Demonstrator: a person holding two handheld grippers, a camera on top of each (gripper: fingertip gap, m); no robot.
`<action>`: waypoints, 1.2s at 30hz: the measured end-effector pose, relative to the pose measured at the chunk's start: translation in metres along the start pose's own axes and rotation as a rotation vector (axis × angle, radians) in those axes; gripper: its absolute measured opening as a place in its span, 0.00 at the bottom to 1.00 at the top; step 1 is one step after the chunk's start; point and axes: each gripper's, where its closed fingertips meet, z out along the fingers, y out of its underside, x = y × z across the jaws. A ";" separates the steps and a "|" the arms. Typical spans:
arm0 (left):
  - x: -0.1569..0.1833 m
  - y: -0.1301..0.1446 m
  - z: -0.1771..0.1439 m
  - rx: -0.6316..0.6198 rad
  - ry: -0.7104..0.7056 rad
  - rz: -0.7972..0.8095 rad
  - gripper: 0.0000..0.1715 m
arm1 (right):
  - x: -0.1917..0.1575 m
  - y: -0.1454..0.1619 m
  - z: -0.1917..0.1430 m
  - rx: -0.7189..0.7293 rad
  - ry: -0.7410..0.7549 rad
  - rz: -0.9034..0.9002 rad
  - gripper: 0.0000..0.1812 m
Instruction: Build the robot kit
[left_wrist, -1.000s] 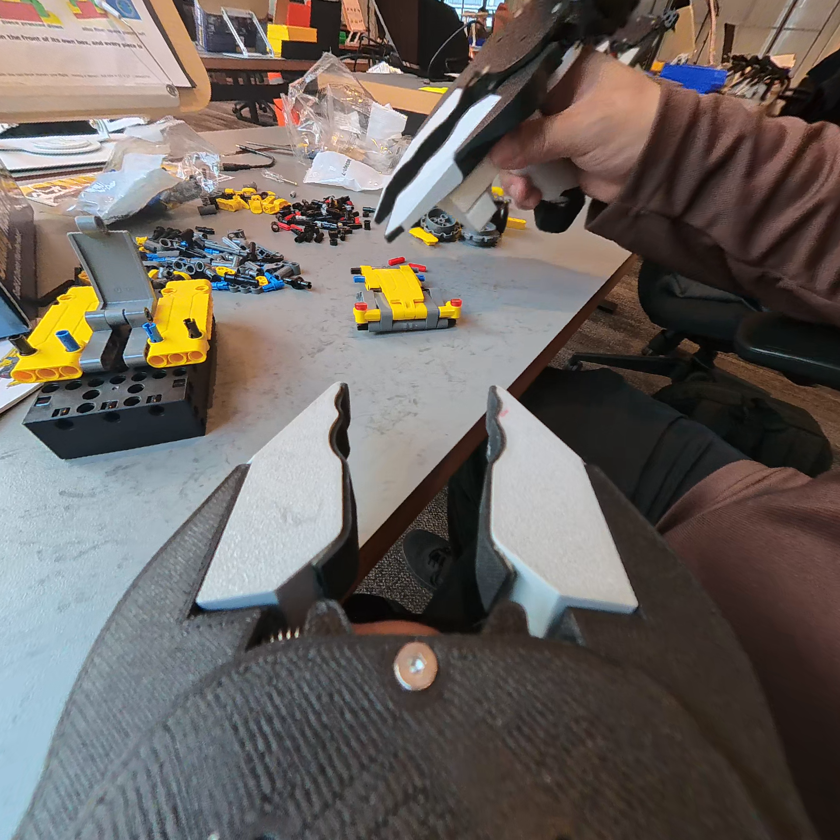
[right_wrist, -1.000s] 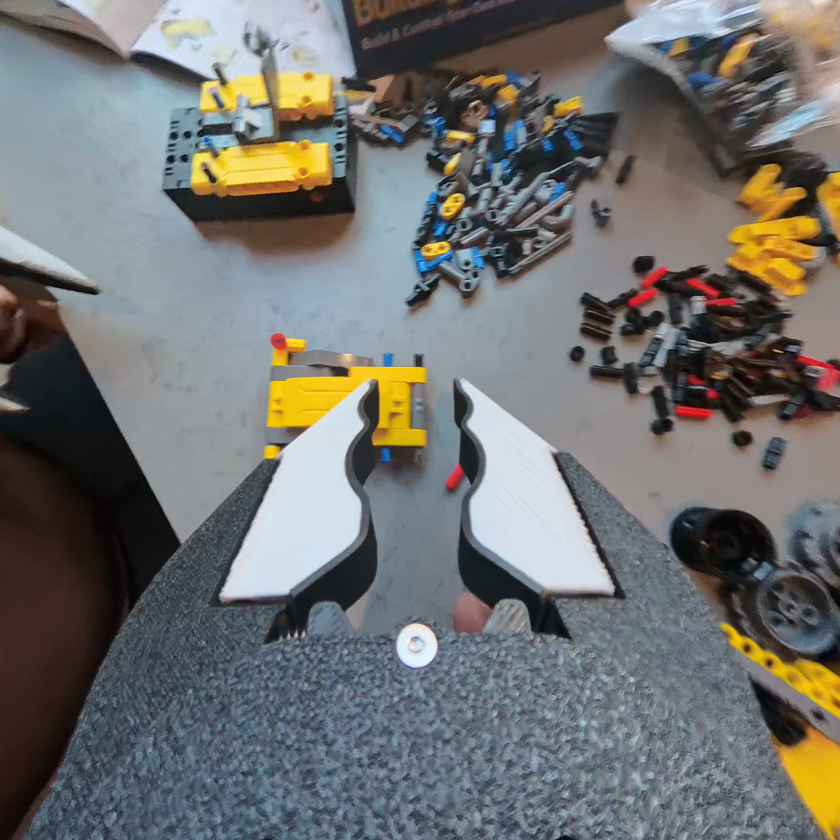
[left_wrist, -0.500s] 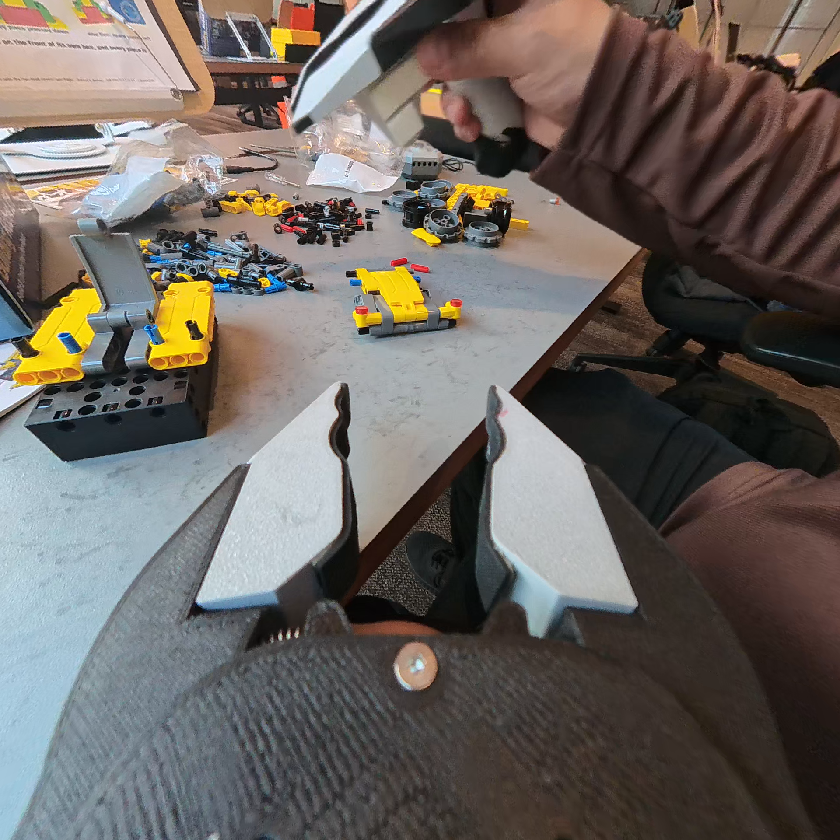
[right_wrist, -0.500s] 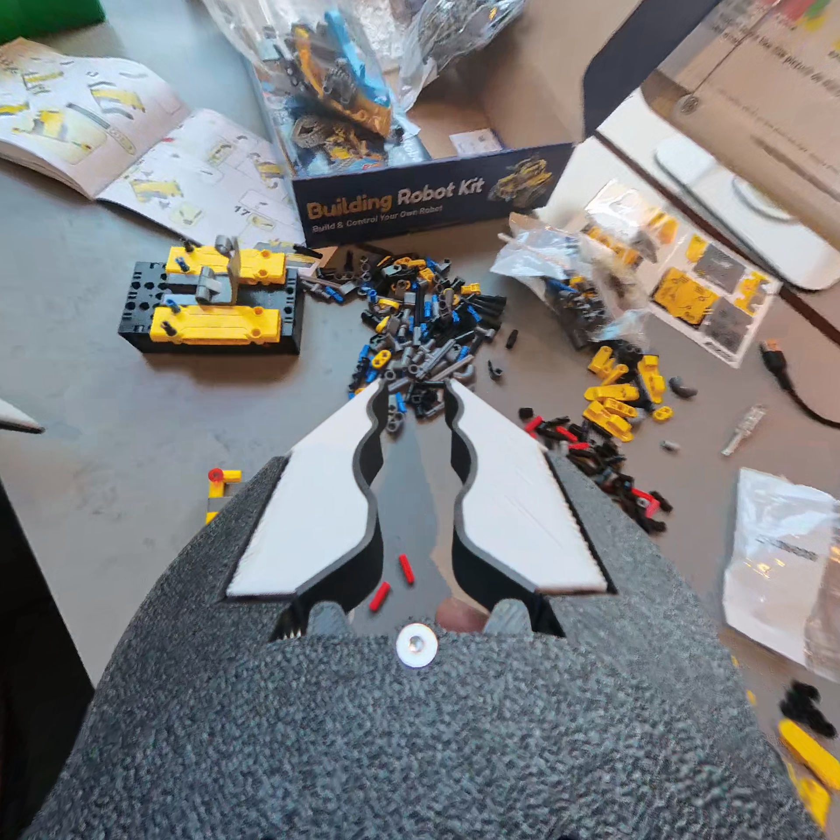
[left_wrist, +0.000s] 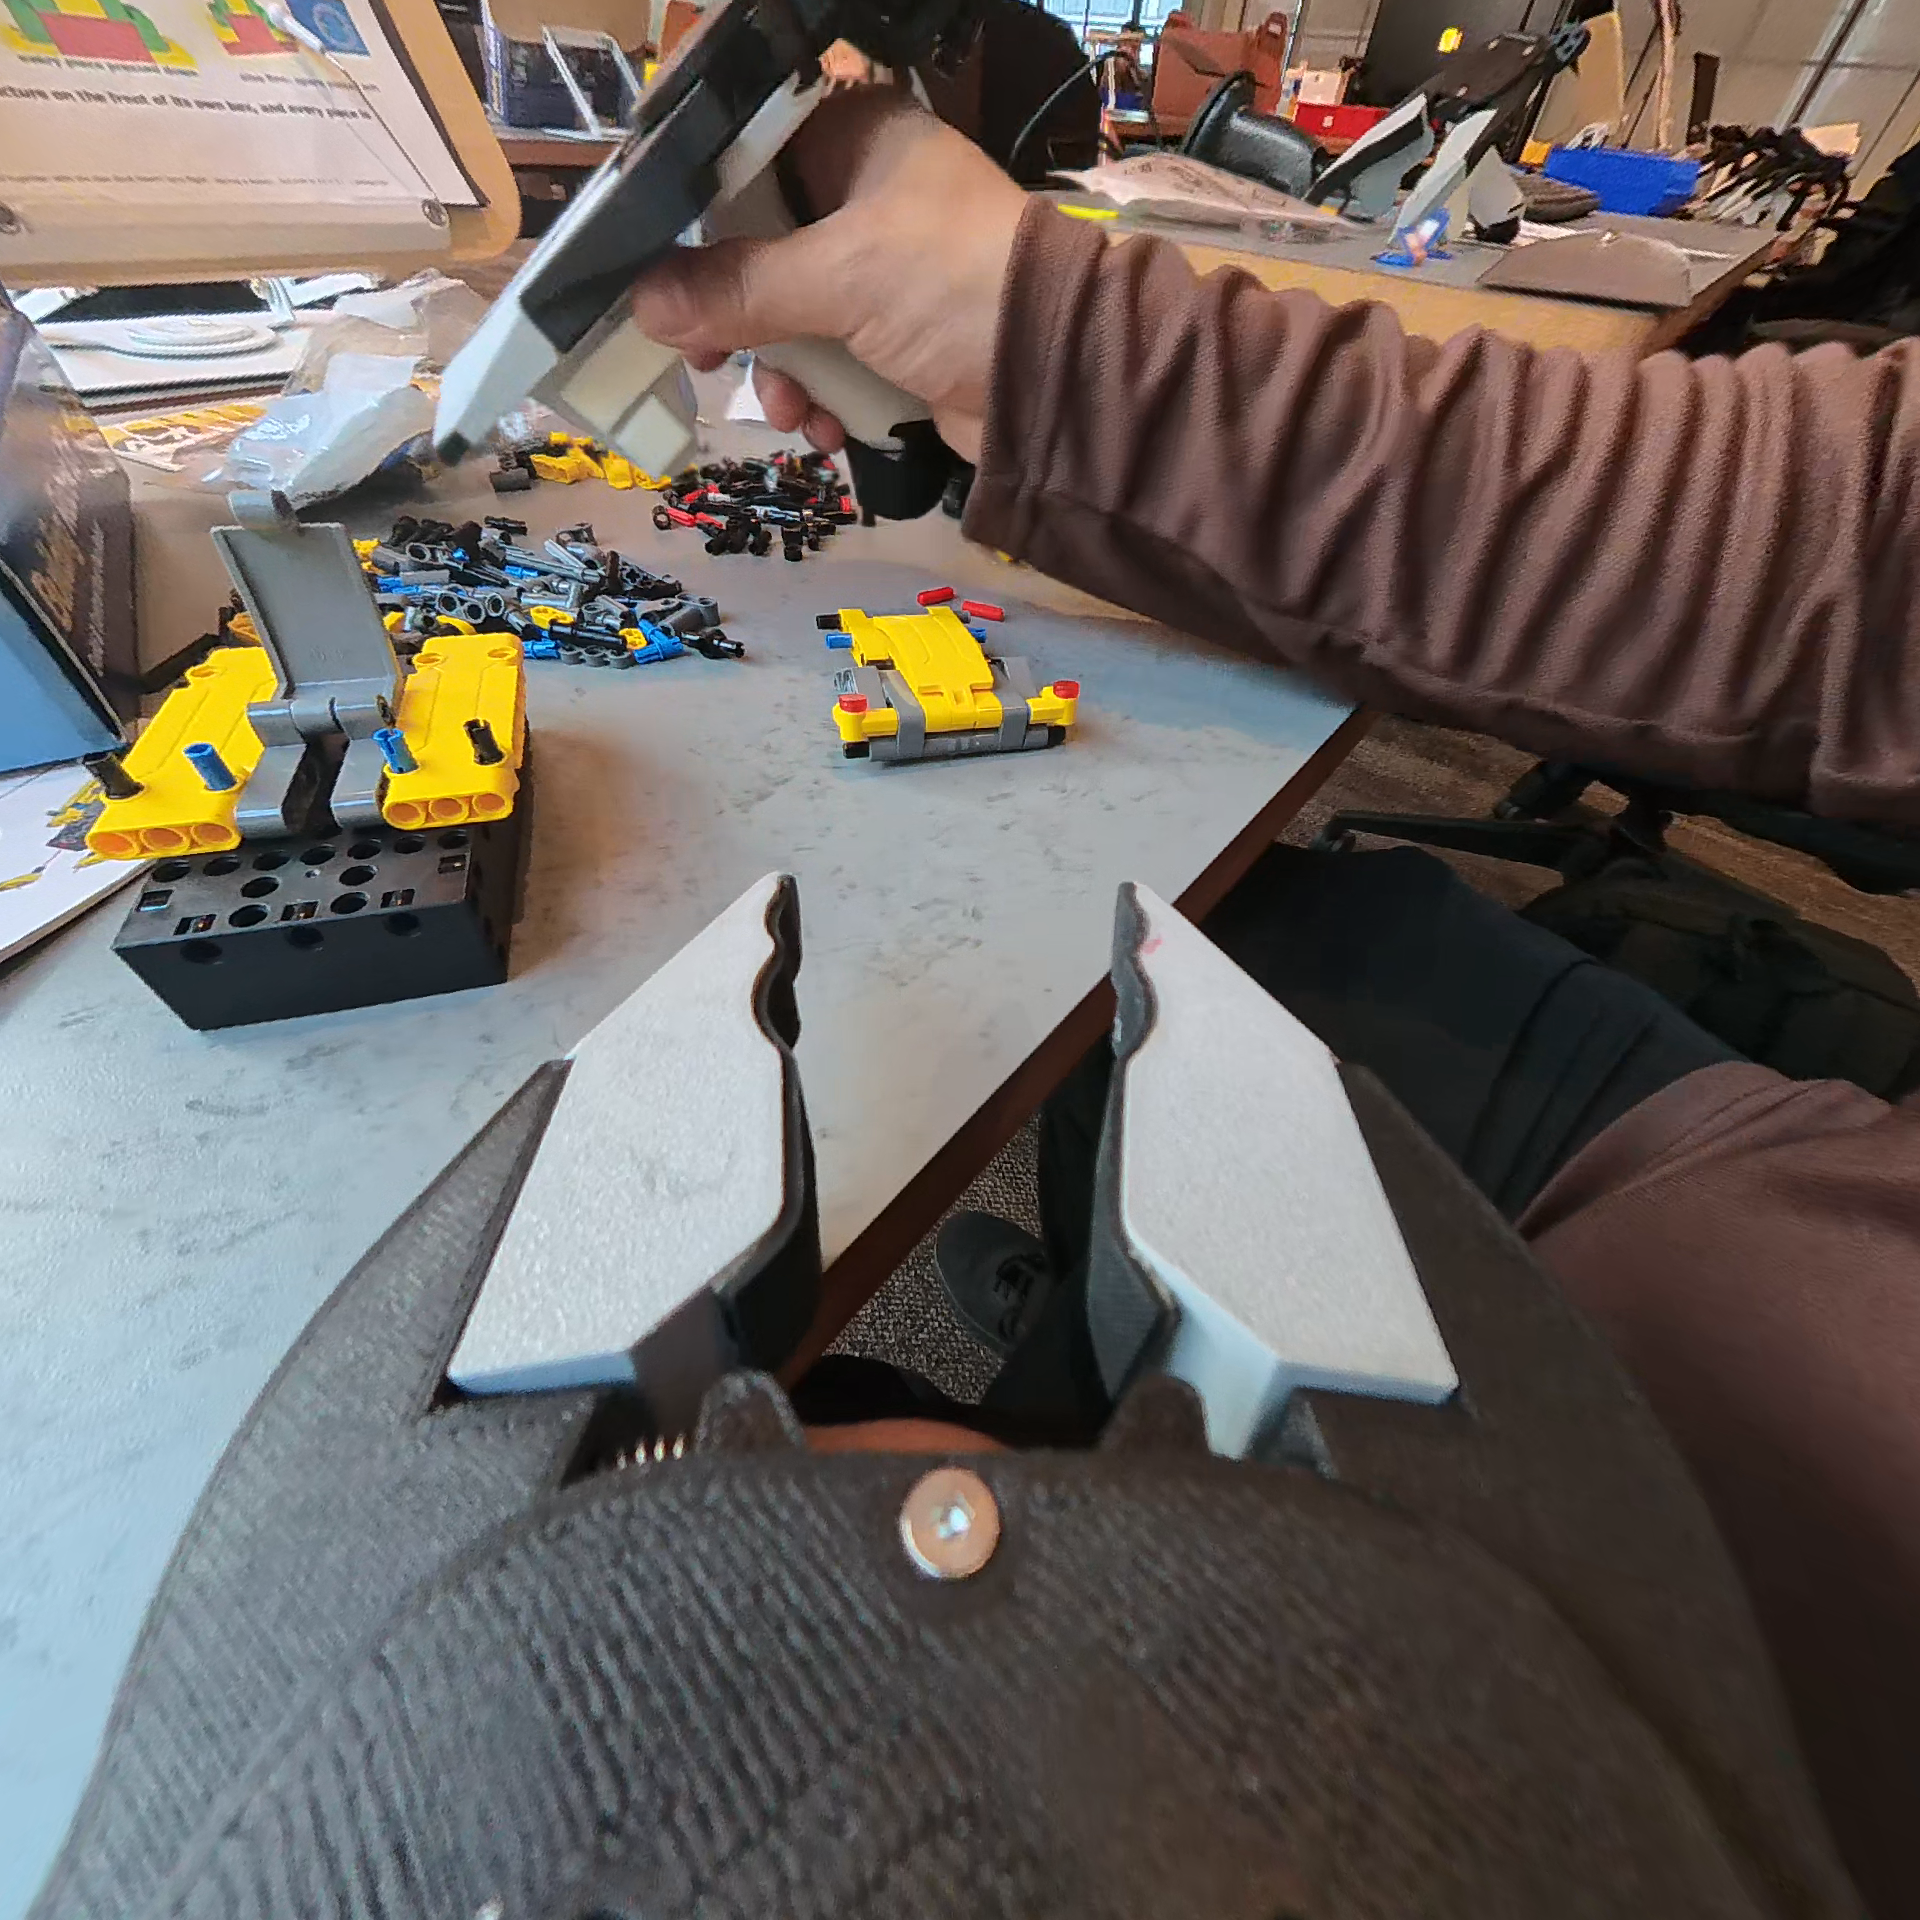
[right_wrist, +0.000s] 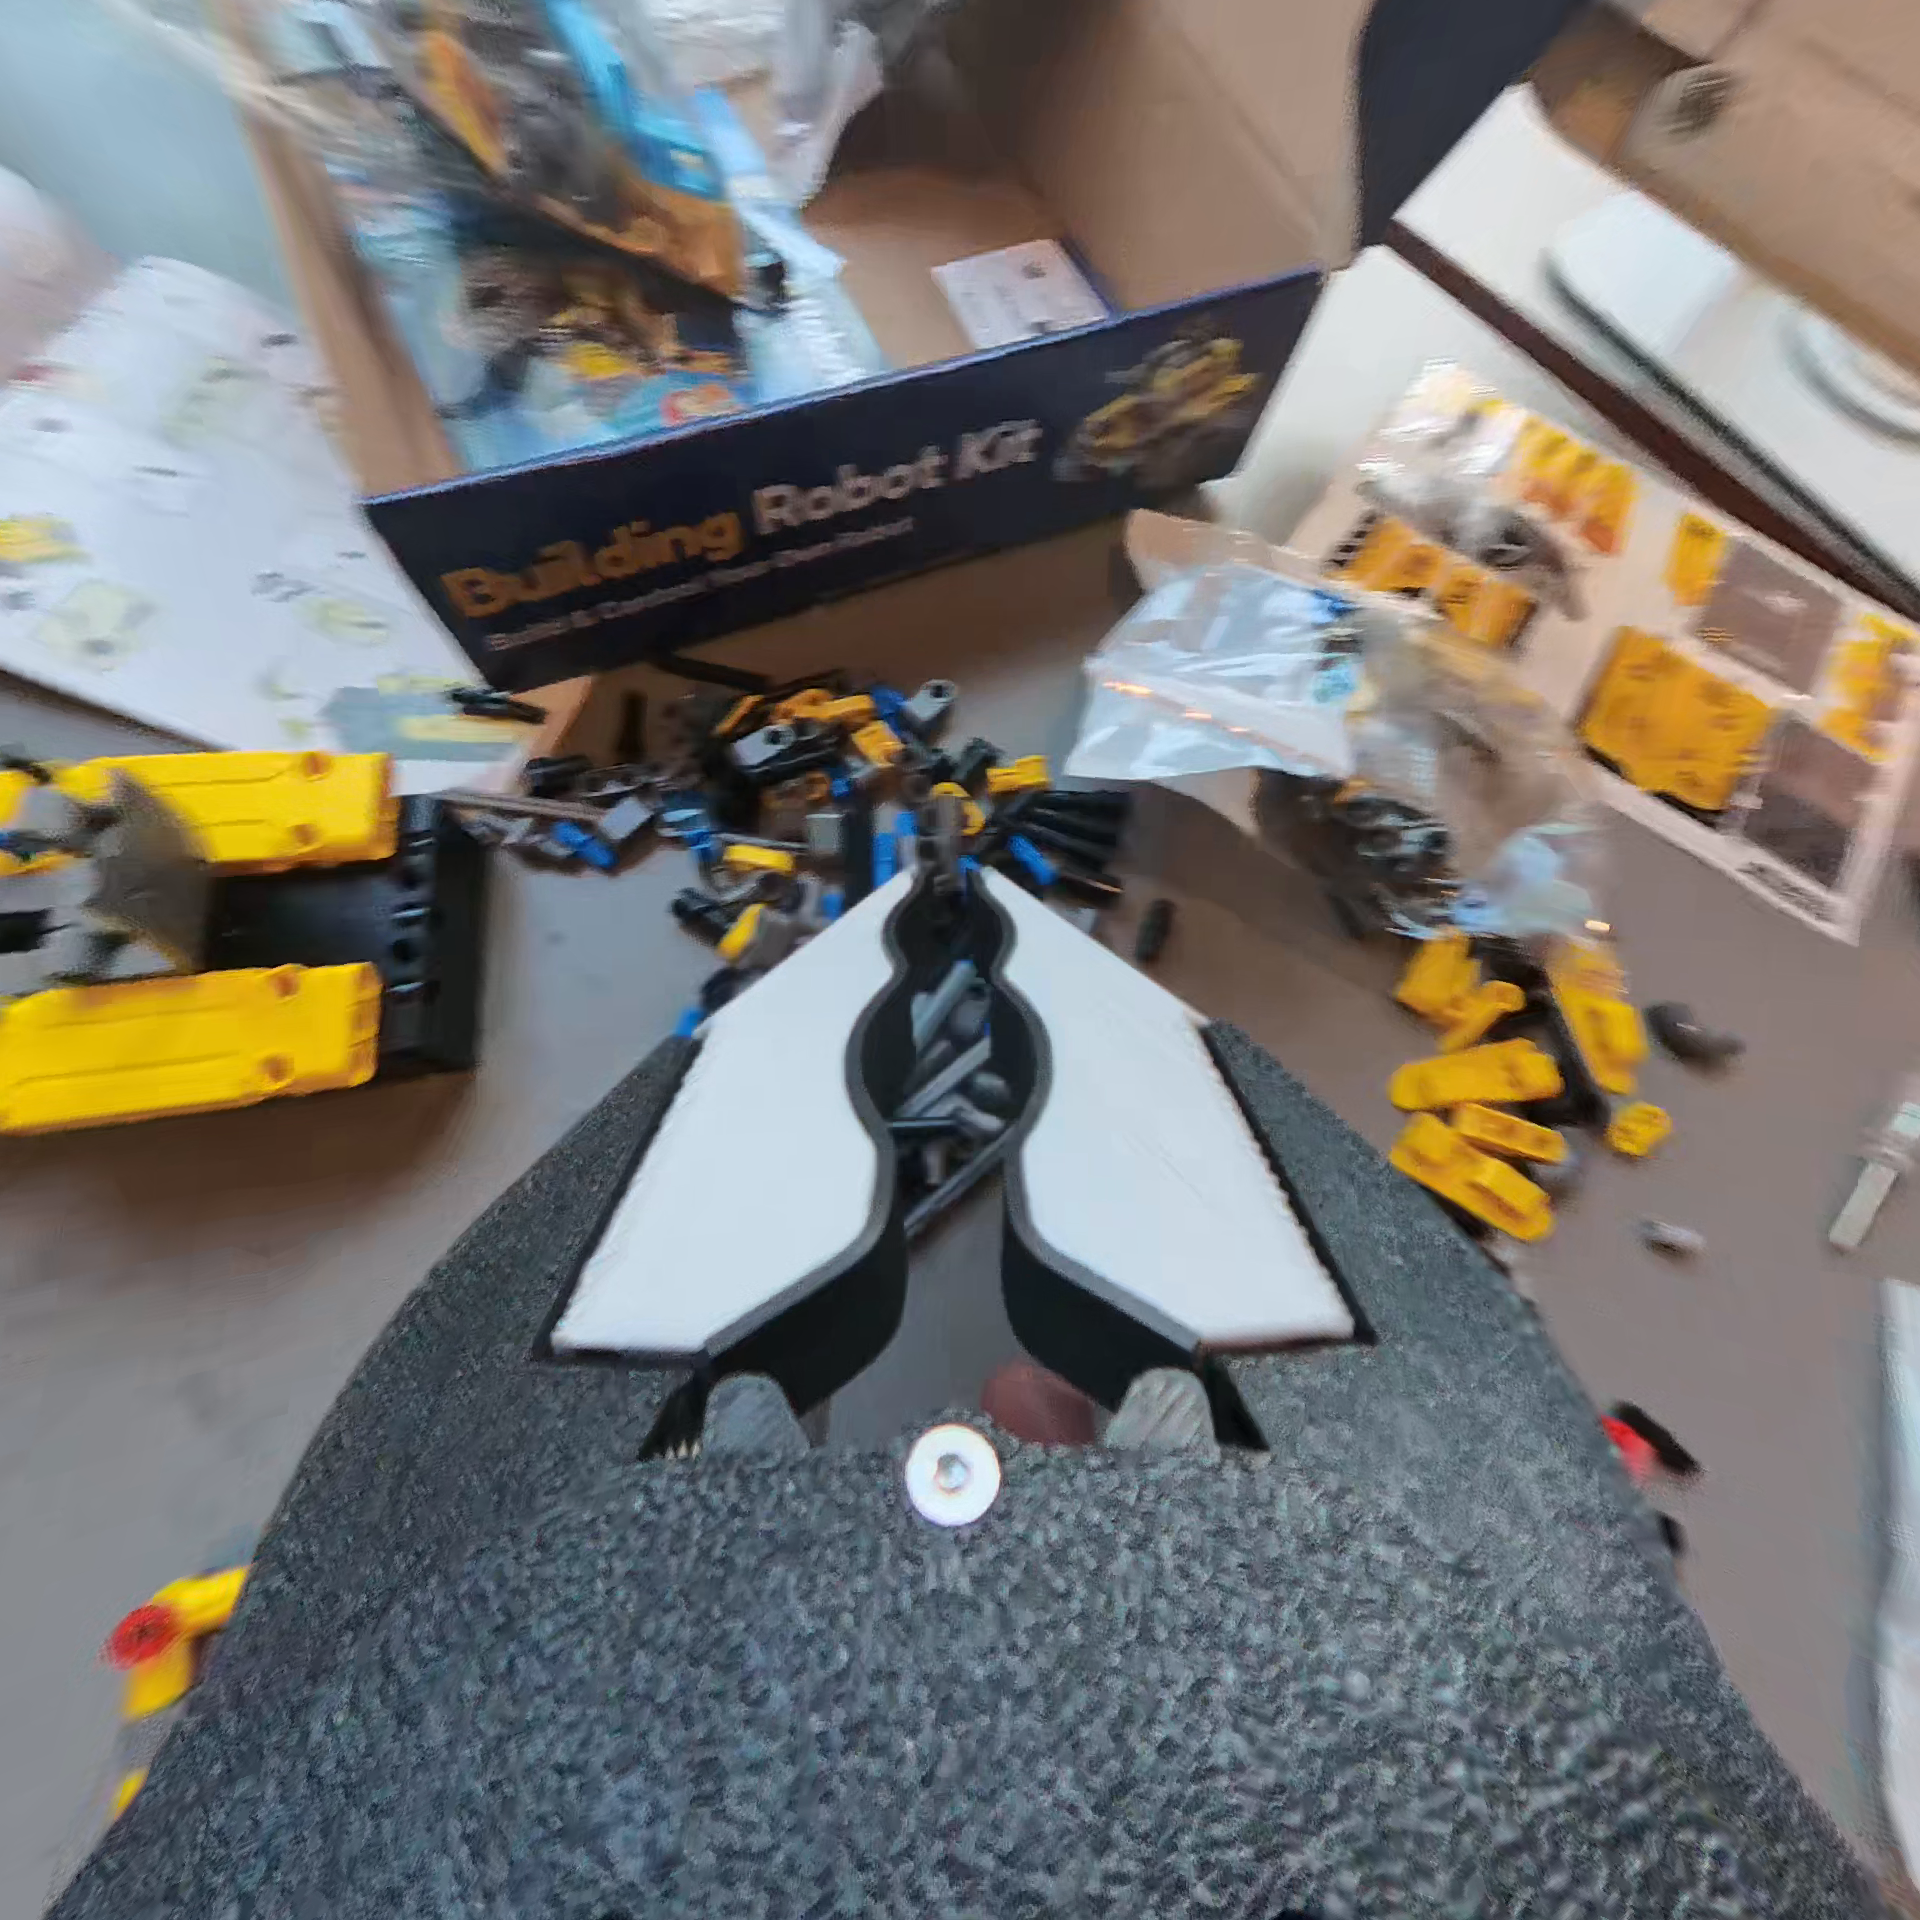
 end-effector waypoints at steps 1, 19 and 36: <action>-0.001 0.000 0.000 0.000 -0.001 -0.003 0.34 | 0.014 0.000 0.000 -0.004 0.079 -0.003 0.02; -0.044 -0.042 -0.002 0.063 -0.160 0.021 0.33 | 0.060 -0.041 -0.057 0.074 0.142 -0.058 0.08; 0.015 -0.101 0.151 -0.003 0.244 0.480 0.31 | 0.161 0.031 -0.111 -0.093 0.327 0.120 0.13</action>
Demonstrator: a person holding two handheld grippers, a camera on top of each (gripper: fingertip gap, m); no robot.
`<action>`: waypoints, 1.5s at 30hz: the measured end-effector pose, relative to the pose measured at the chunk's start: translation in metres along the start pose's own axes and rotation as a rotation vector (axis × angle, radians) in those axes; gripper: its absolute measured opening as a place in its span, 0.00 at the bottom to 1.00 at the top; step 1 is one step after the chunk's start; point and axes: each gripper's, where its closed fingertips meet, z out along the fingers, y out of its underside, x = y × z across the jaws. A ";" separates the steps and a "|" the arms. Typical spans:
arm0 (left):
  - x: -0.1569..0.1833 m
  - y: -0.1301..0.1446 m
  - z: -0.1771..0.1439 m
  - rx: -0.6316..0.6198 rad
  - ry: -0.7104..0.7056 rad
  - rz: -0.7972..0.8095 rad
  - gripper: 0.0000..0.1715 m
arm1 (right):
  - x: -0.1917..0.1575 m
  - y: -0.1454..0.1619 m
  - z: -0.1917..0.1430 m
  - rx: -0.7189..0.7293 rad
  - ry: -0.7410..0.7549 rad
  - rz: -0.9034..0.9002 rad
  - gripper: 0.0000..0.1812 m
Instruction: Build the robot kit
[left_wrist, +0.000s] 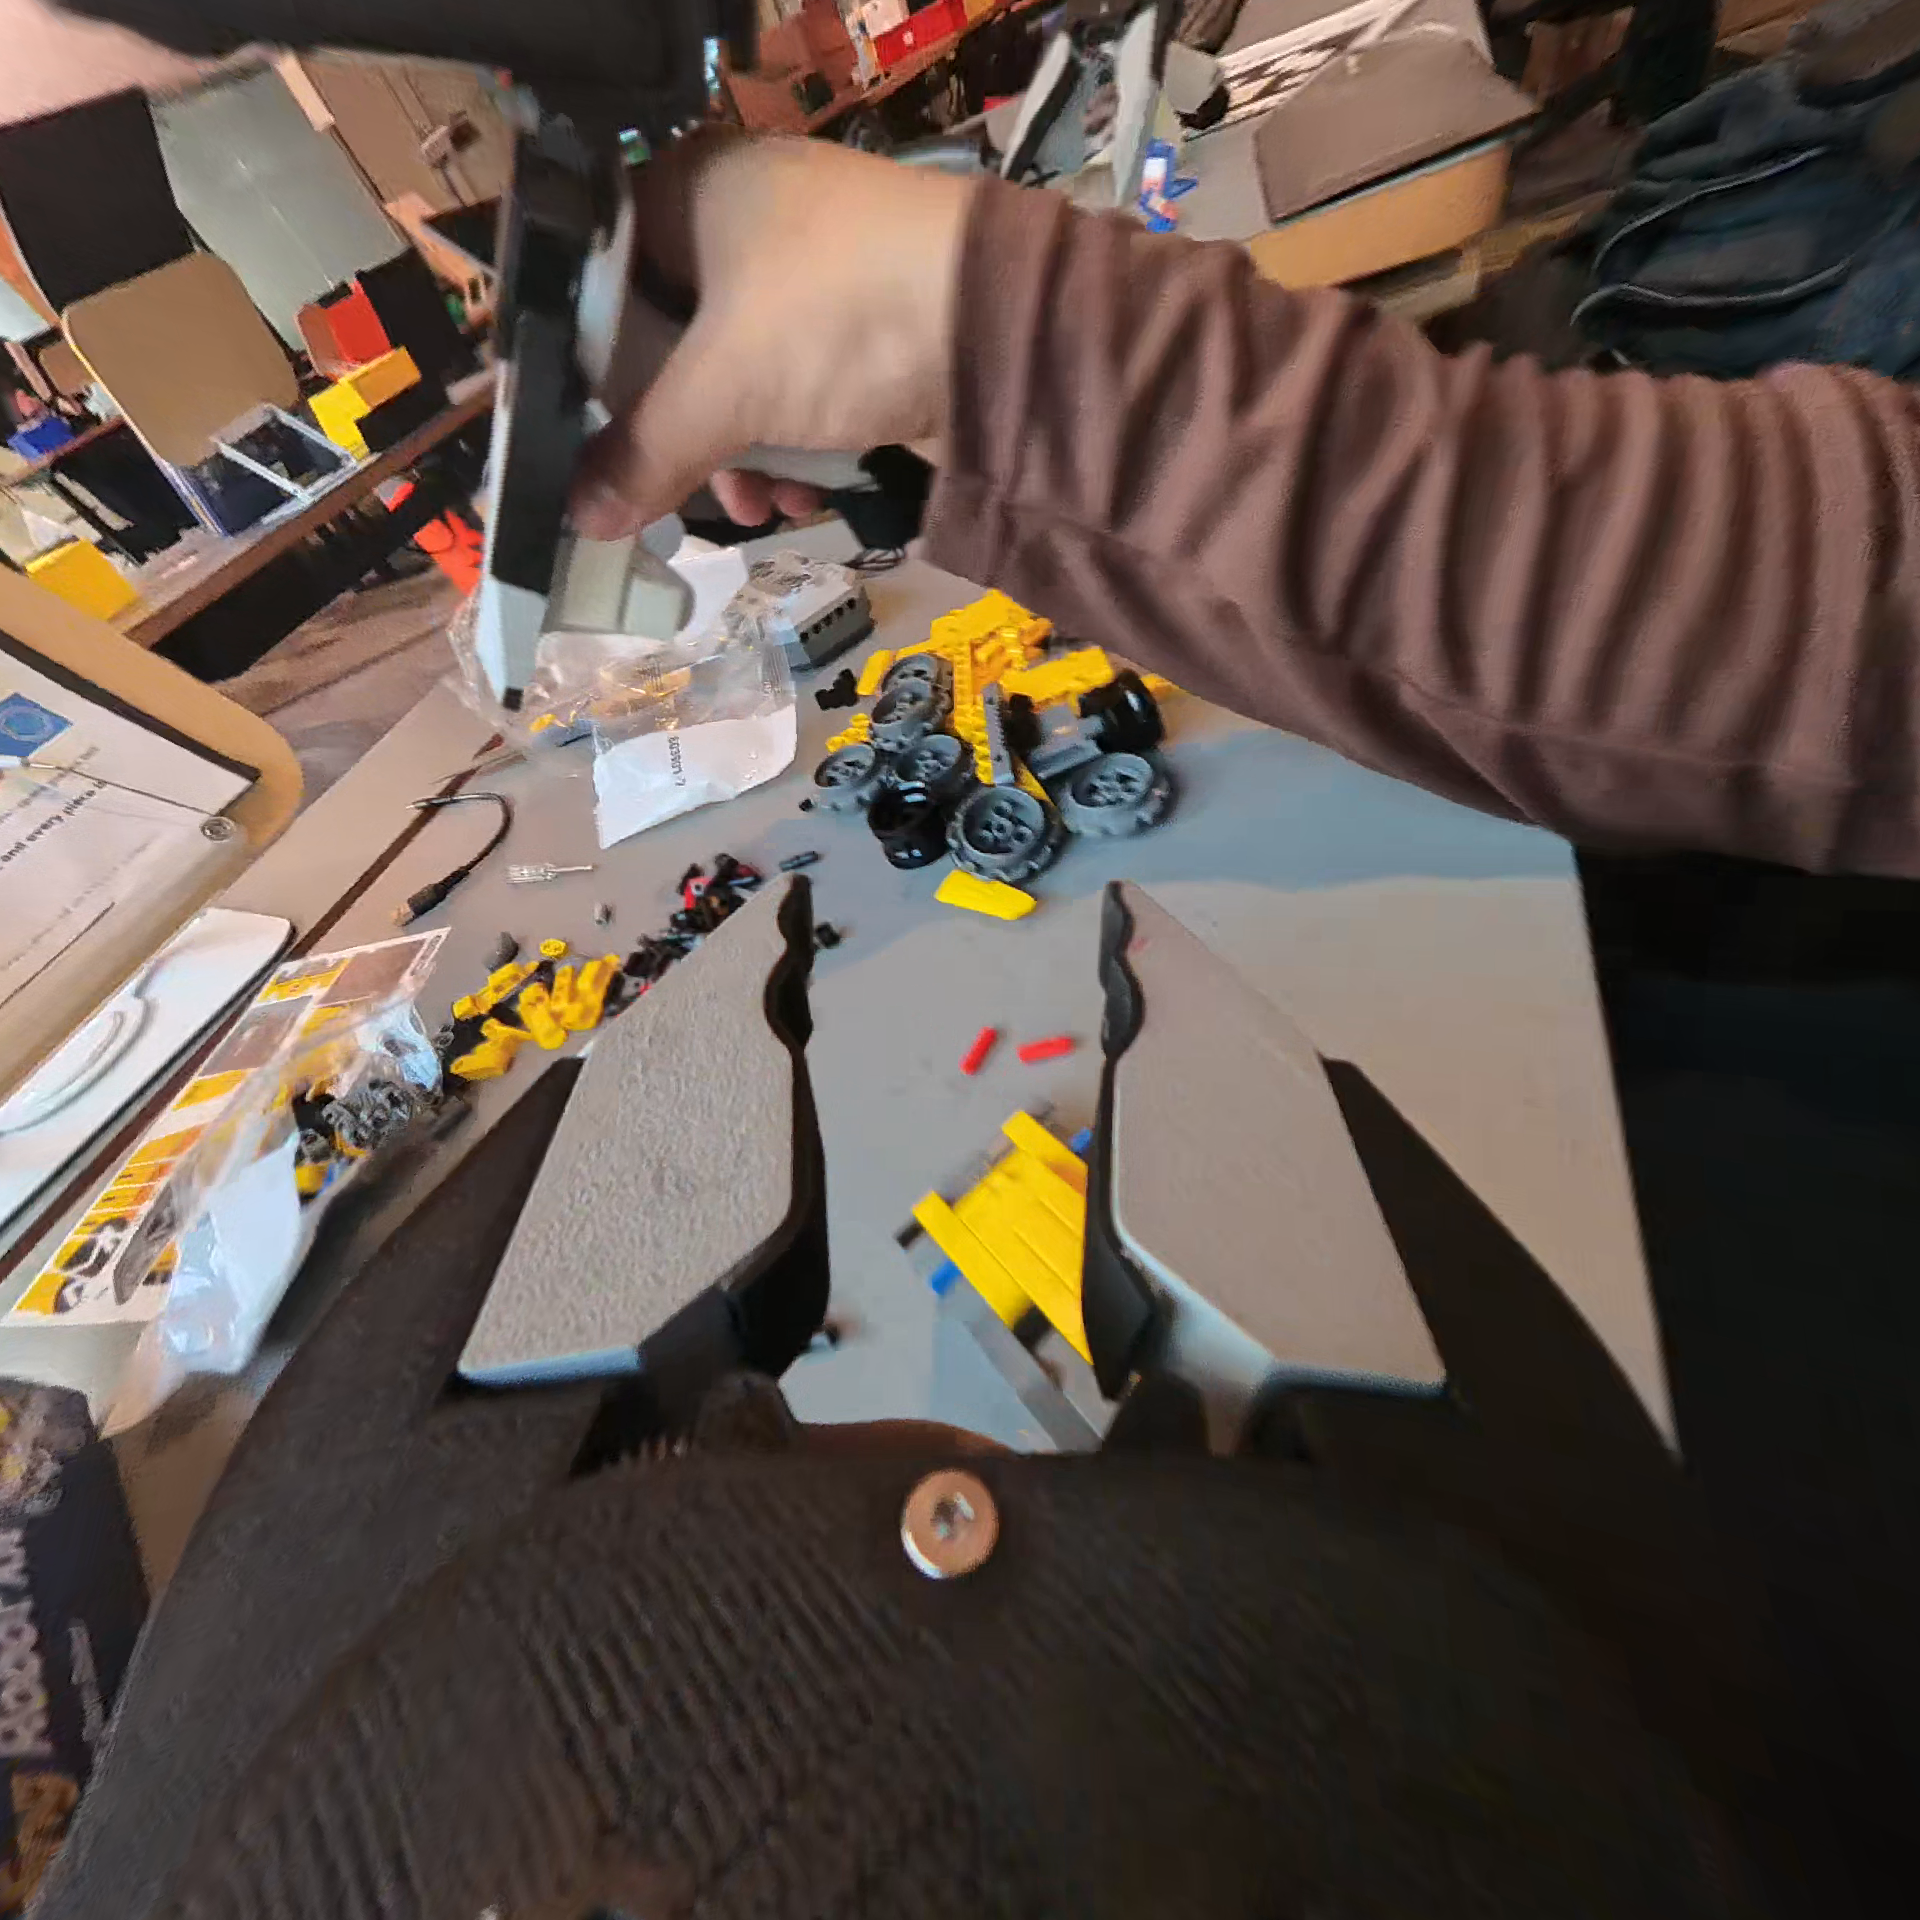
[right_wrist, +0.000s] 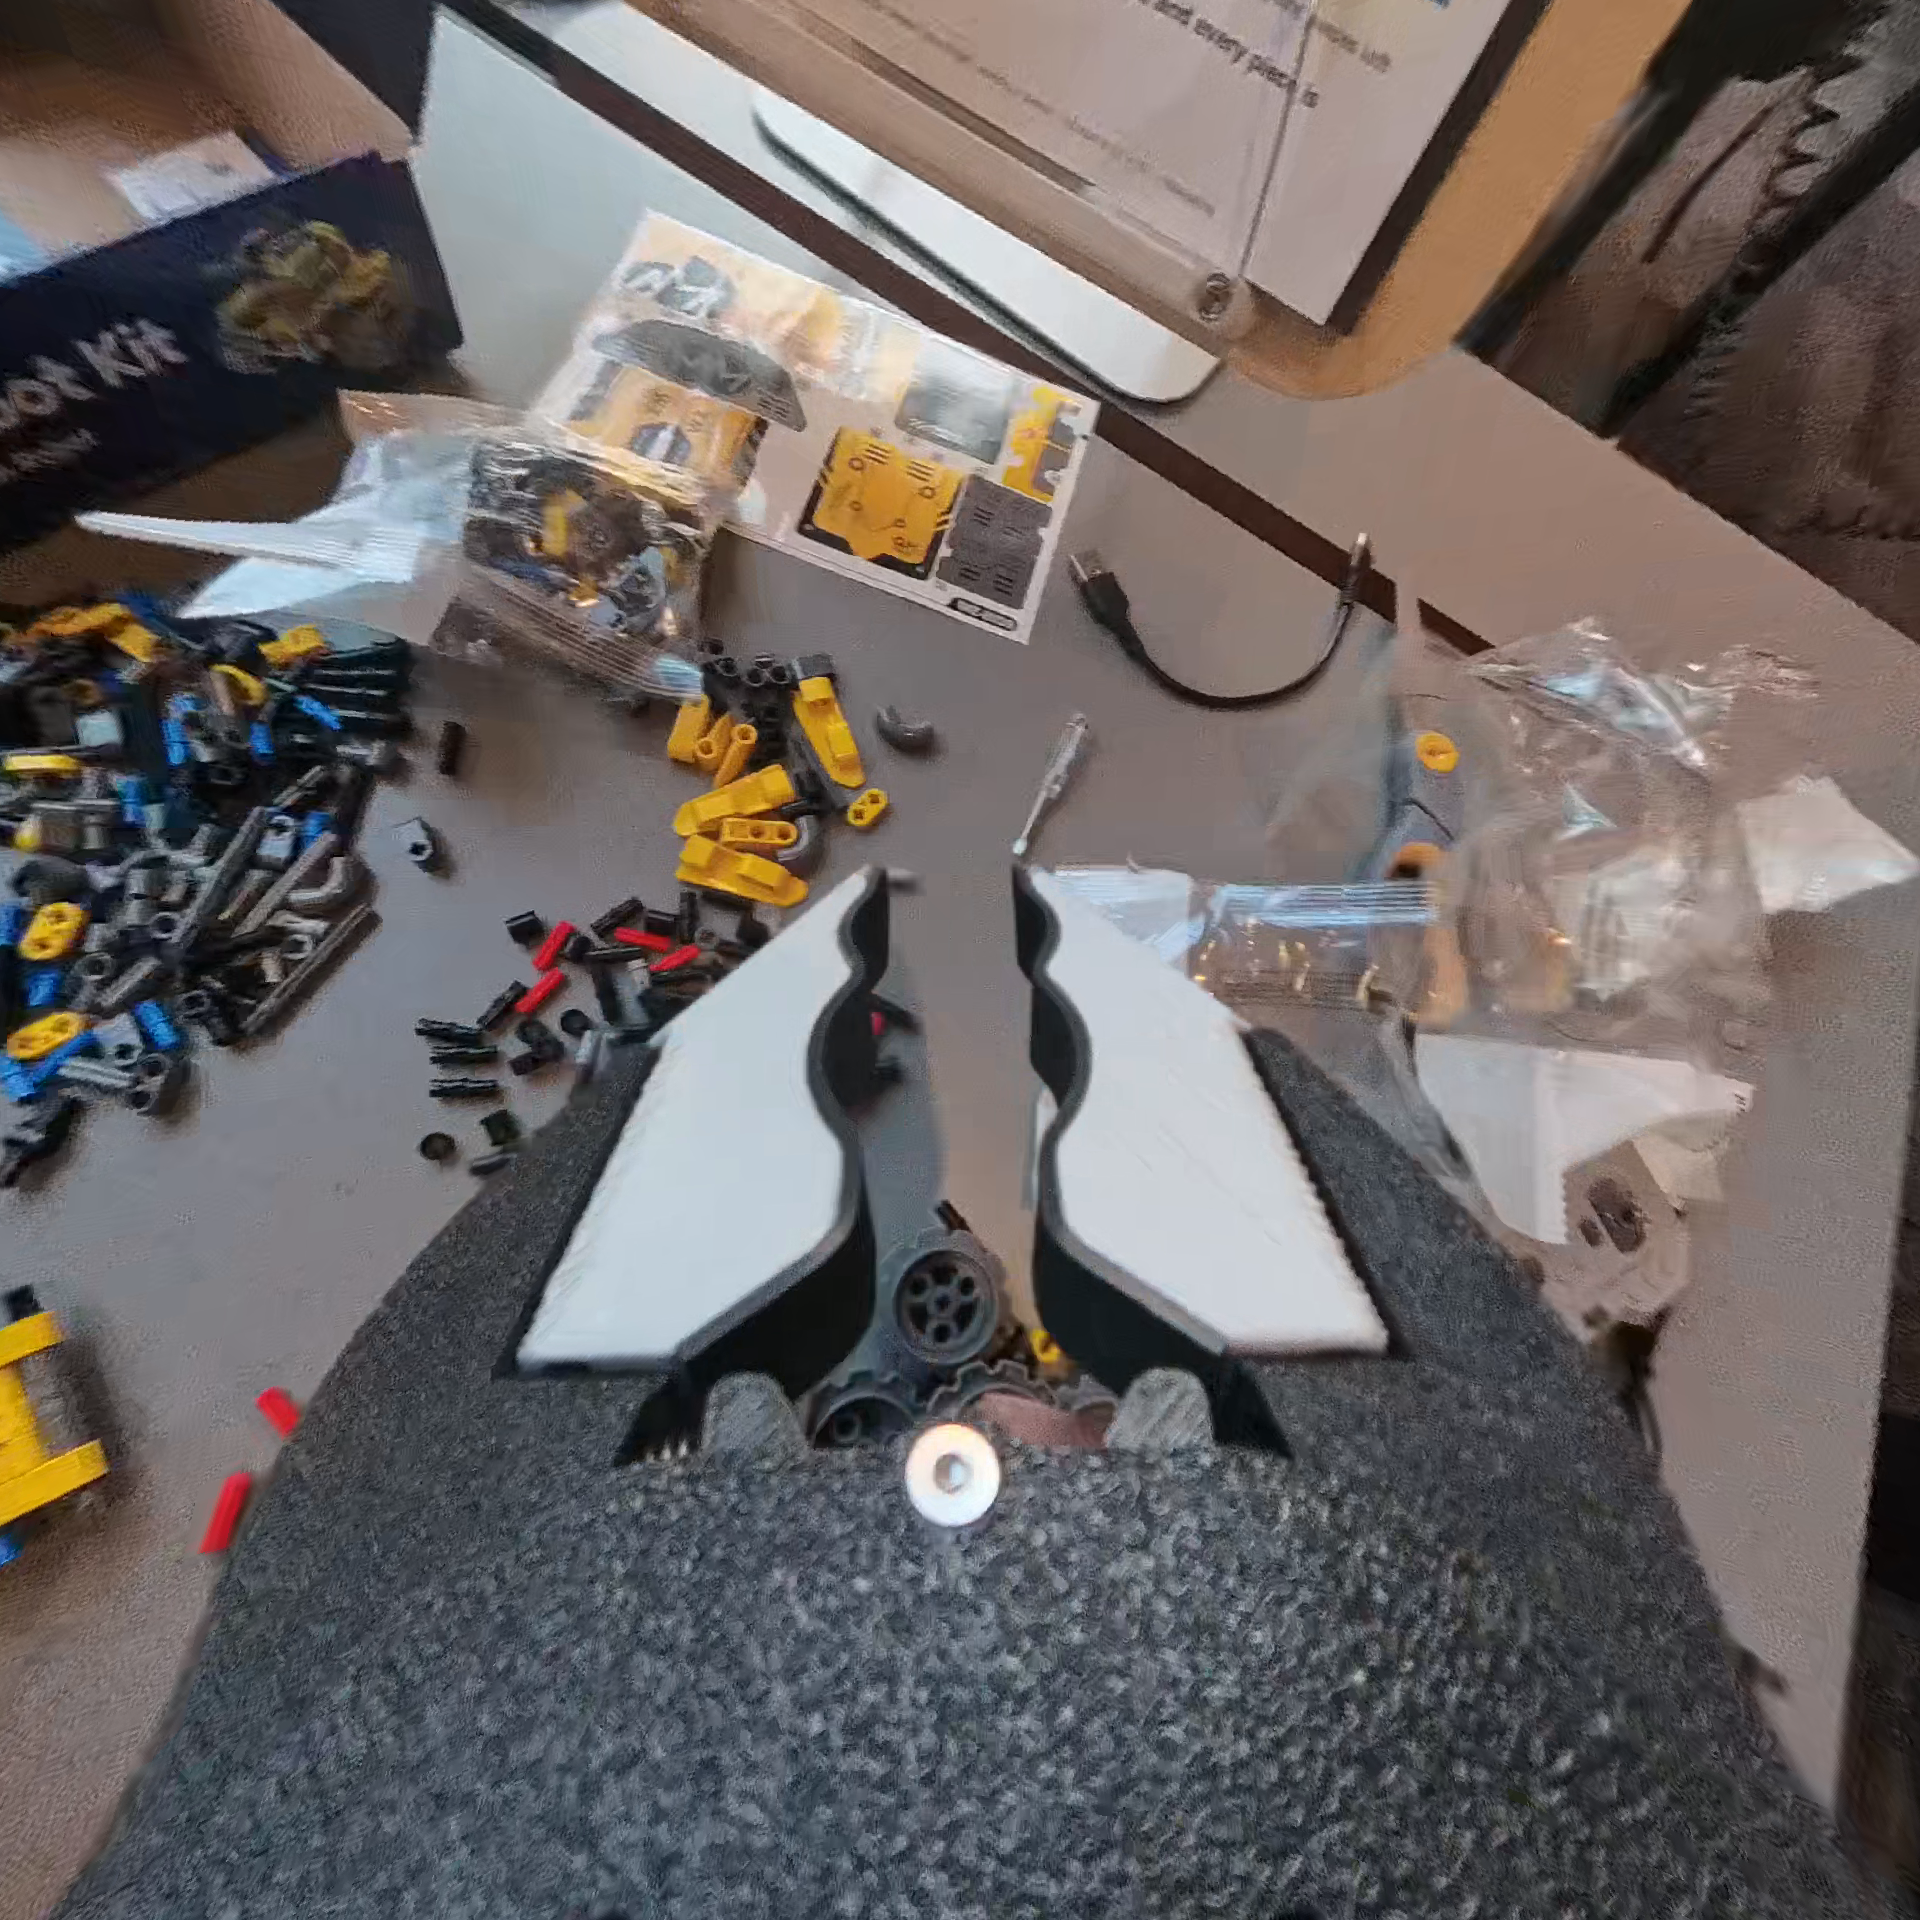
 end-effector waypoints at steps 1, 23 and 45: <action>-0.006 -0.004 0.007 -0.002 0.016 -0.021 0.31 | -0.013 -0.003 -0.003 0.031 -0.102 0.015 0.12; -0.017 -0.040 -0.001 0.315 -0.005 -0.165 0.13 | -0.023 -0.021 -0.005 0.210 -0.038 -0.114 0.05; -0.009 -0.010 0.018 0.158 0.067 -0.191 0.14 | 0.033 -0.006 -0.028 0.297 0.048 0.114 0.07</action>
